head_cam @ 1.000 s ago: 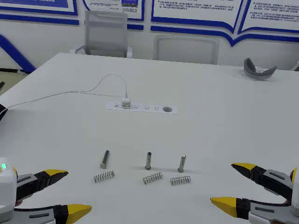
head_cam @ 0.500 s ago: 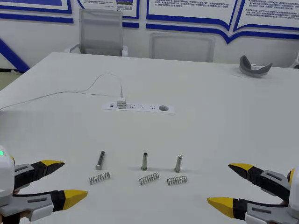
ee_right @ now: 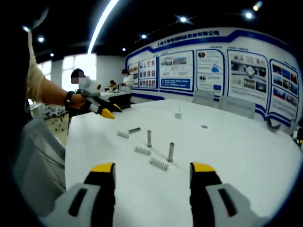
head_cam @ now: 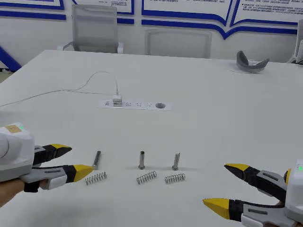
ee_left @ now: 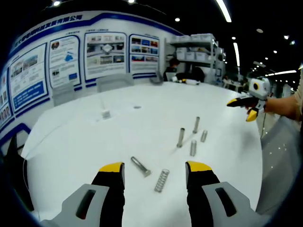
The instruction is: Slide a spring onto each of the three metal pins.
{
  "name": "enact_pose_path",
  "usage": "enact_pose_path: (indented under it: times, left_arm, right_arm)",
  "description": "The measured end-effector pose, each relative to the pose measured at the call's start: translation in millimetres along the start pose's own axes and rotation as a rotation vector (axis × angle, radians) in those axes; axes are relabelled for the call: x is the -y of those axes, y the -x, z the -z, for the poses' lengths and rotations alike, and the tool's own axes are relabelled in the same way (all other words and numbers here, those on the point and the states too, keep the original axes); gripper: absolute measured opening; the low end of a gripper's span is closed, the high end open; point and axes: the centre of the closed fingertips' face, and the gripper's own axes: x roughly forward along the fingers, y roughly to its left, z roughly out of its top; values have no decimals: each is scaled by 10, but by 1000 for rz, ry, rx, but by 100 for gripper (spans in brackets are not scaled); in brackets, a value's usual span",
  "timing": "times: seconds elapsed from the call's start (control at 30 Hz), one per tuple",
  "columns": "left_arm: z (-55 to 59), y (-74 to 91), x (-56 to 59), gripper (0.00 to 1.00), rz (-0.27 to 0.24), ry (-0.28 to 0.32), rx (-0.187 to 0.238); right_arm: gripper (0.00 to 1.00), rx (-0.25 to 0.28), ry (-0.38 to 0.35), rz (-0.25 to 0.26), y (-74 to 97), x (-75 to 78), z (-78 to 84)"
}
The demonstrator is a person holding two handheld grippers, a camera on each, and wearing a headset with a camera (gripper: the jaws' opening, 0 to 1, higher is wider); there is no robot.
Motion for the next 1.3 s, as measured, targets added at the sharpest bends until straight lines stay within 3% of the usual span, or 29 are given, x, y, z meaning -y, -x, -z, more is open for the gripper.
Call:
enact_pose_path:
  times: [0.27,0.6,0.83,1.07,1.3]
  left_arm:
    - [-27,-288,-153,49,-33,3,-56]
    - [149,-552,-292,47,-79,20,-155]
    - [264,-657,-373,42,-115,42,-218]
    - [361,-758,-402,34,-144,66,-281]
    - [390,-868,-352,26,-135,50,-316]
  right_arm:
    - [64,11,17,6,22,-93,-73]
    - [64,25,35,11,61,-170,-133]
    - [64,17,27,10,64,-196,-87]
    - [63,19,14,11,64,-188,-82]
    - [63,12,2,12,64,-176,-46]
